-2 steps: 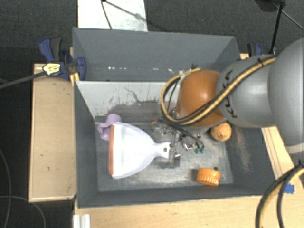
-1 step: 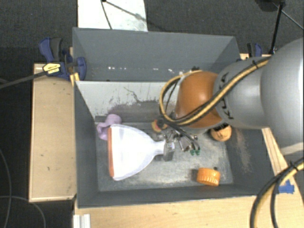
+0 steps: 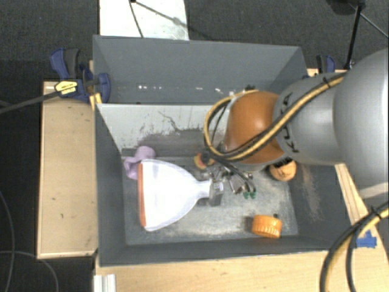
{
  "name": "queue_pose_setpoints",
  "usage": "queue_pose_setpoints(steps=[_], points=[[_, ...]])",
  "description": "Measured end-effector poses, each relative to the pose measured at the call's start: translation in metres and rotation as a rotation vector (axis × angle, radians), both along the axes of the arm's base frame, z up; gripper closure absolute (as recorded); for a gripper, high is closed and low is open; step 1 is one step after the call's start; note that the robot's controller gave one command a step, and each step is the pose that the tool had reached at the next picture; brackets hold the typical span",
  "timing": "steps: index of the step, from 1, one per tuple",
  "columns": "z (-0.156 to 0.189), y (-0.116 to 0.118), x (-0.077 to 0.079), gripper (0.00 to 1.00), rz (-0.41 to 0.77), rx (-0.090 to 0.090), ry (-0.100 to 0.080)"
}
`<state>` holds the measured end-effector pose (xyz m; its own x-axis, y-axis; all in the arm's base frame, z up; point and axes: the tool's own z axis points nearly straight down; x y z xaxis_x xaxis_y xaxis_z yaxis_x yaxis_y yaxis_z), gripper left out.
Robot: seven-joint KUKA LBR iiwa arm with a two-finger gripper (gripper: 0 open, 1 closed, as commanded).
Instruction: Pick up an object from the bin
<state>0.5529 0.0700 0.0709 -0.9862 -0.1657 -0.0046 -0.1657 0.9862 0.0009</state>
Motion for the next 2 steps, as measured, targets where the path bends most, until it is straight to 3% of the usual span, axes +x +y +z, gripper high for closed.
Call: queue_pose_setpoints(steps=[2], points=[[0.0064, -0.0001, -0.0012, 1.0, 0.0, -0.001, 0.005]])
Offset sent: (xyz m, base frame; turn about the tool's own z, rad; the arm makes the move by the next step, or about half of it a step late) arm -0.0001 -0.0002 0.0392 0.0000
